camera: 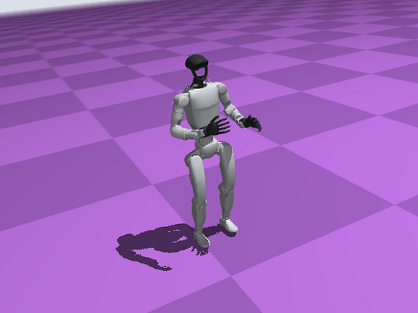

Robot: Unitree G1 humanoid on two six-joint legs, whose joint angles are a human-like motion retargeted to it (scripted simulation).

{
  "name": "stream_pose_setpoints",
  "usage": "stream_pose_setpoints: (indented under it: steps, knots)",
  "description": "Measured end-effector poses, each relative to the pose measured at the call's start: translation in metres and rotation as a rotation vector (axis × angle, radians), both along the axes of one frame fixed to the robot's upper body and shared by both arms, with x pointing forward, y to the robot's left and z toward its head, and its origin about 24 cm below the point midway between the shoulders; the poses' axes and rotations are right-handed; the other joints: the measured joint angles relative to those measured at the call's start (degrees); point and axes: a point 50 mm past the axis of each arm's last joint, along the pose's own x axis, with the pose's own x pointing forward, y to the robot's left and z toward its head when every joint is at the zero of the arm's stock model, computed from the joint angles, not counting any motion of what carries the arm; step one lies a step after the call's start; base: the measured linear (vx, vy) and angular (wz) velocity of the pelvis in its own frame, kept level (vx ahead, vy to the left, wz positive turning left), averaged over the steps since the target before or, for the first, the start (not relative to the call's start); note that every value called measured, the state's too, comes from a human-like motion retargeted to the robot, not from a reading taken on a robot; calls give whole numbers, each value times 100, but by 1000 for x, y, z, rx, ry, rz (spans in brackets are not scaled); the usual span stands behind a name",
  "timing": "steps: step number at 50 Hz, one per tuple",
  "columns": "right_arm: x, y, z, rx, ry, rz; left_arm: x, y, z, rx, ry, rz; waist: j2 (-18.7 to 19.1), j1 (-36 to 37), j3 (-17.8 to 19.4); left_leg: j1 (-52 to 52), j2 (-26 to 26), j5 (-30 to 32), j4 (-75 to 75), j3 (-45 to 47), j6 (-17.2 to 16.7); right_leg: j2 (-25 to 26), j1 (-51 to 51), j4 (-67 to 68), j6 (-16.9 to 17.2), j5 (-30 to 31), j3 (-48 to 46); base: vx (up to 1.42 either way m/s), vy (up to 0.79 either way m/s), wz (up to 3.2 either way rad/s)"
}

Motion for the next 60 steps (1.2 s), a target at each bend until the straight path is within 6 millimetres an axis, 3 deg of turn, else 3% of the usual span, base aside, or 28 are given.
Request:
stream_pose_setpoints:
  steps: [5, 10, 17, 23, 26, 30, 36, 40, 42, 45, 48, 53, 60]
  knots:
    - [5, -6, 11, 64, -16, 6, 4, 3, 8, -46, -12, -42, 150, 13, 71, -51, 203, -315, 328, -63, -70, 239, 396, -625, -33, 140, -46, 5, -7, -9]
    - [-2, -4, 9, 131, 23, 26, -4, -7, 6, -121, 11, -96, 370, 39, 148, -310, 493, -667, 1243, -68, -115, 515, 655, -858, -80, 361, -44, 2, -6, -11]
    - [7, -4, 21, 117, 13, 85, 11, -13, 28, -159, -42, -185, 415, 68, 304, -366, 607, -831, 1506, -117, -157, 665, 1010, -1468, -122, 497, -30, 4, -6, -3]
    - [12, 8, 16, 73, 80, 199, 14, -27, 38, -183, -42, -294, 559, 190, 565, -774, 889, -1042, 2693, -176, -285, 933, 1163, -1449, -237, 434, 36, 2, -1, -6]
    - [11, 15, 12, 70, 132, 280, 12, -30, 41, -192, -27, -350, 617, 314, 760, -1221, 1121, -604, 3398, -230, -518, 1072, 1156, -1246, -289, 323, 110, 10, -1, -24]
    - [5, 18, -4, 99, 250, 354, 7, -33, 42, -227, 13, -418, 512, 454, 894, -1885, 1185, -697, 3844, -262, -448, 1065, 944, -746, -196, 303, 271, 16, 2, -18]
    - [-9, 11, -24, 163, 379, 368, -8, -21, 32, -226, 106, -425, -145, 398, 896, -2086, 149, 565, 2640, -286, -670, 435, 207, 724, 398, 590, 393, 22, 7, 10]
    - [-17, 7, -29, 147, 402, 377, -20, -15, 17, -195, 207, -429, -282, 352, 939, -2016, -351, 1035, 2172, -493, -758, 213, -218, 2195, 555, 286, 246, 20, 7, -5]
    - [-19, 6, -30, 127, 403, 388, -25, -11, 9, -150, 260, -436, -444, 307, 982, -1941, -611, 825, 2263, -460, -591, -85, -448, 3196, 518, -247, 119, 20, 5, -3]
    - [-18, 6, -33, 102, 403, 376, -29, -4, -1, -43, 321, -435, -697, 246, 1118, -1924, -878, -204, 2971, -250, -65, -495, -702, 4775, 505, -968, 46, 20, 2, -3]
    - [-13, 6, -41, 83, 405, 297, -27, 2, -11, 89, 346, -404, -785, 208, 1240, -1971, -886, -980, 3625, -79, 325, -533, -944, 5770, 577, -1111, 145, 19, -1, -11]
    - [-9, 8, -54, 118, 434, 224, -22, 3, -20, 142, 342, -348, -709, 131, 1224, -1598, -710, -1085, 3196, -12, 392, -668, -1196, 5632, 442, -1086, 86, 17, -4, -19]
    - [-12, 6, -54, 156, 425, 176, -12, -7, -8, 89, 235, -315, -424, -150, 961, -837, -393, -499, 1661, -58, 96, -814, -1130, 3447, 267, -917, -106, 14, -7, -1]
